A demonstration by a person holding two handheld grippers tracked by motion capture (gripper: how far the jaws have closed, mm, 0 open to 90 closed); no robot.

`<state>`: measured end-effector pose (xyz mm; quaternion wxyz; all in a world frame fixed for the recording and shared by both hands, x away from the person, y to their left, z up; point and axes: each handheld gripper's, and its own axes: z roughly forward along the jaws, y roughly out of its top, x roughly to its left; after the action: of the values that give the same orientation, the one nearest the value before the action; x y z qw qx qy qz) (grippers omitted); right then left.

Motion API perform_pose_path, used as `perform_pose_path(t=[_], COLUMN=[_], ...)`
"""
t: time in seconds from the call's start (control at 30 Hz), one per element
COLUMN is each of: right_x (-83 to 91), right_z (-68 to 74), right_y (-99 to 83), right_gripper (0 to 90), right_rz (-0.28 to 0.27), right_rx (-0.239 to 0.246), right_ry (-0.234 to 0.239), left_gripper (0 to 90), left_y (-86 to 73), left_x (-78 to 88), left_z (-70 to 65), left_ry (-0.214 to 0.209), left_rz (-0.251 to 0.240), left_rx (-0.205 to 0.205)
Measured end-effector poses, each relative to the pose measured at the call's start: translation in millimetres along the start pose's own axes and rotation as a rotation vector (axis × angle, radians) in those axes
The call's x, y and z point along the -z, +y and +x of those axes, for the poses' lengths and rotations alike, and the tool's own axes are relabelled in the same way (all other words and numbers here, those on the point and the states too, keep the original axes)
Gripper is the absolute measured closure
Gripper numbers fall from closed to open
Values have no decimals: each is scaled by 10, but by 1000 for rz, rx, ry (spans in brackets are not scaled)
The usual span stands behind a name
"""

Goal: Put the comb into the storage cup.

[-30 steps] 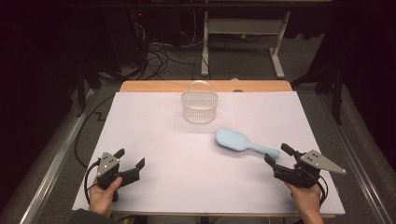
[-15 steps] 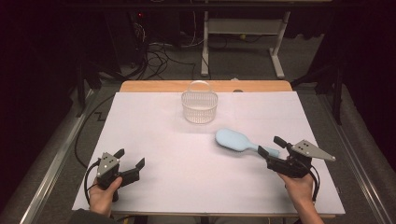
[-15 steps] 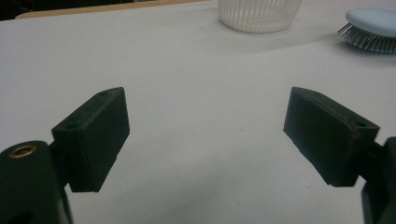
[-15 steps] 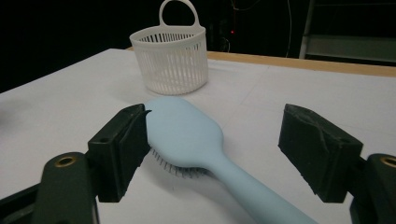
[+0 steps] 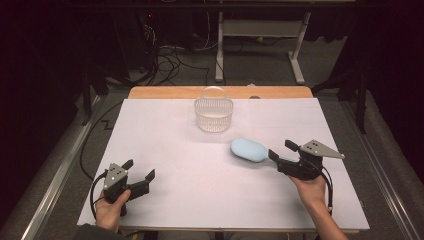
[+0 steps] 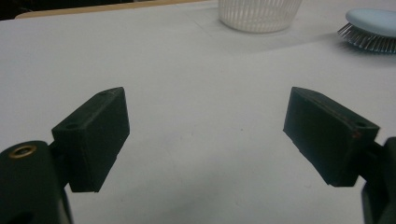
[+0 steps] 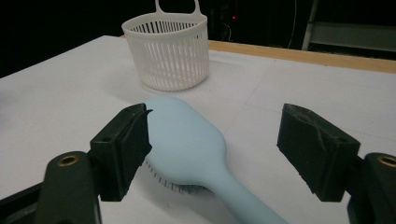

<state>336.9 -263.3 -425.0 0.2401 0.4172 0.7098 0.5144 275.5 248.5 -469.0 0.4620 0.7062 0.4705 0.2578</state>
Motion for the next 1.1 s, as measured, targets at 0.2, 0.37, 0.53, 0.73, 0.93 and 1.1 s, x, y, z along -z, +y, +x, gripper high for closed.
perform_pose_path(t=[0.2,0.37,0.53,0.73,0.93,1.1], right_x=[-89,-189,-284,-366,-443,-517], right_z=[-27,-49,-60,-84,-102,-118], right_y=[81,165,241,322,379,405], right_gripper=[279,295,323,413,517,603], right_rz=[35,87,146,240,341,437], right_rx=[-13,-11,-13,14,31,40], right_ry=[-3,-10,-9,5,4,-15], left_gripper=[153,154,153,153,153,153], left_y=[0,0,0,-1,-1,-1], left_x=[0,1,0,0,-1,-1], left_z=[-1,0,-2,0,-1,0], left_ry=[0,-1,-2,-3,-3,-2], left_rz=[0,-1,-1,-1,-1,0], left_rx=[-1,-1,-2,0,0,-1])
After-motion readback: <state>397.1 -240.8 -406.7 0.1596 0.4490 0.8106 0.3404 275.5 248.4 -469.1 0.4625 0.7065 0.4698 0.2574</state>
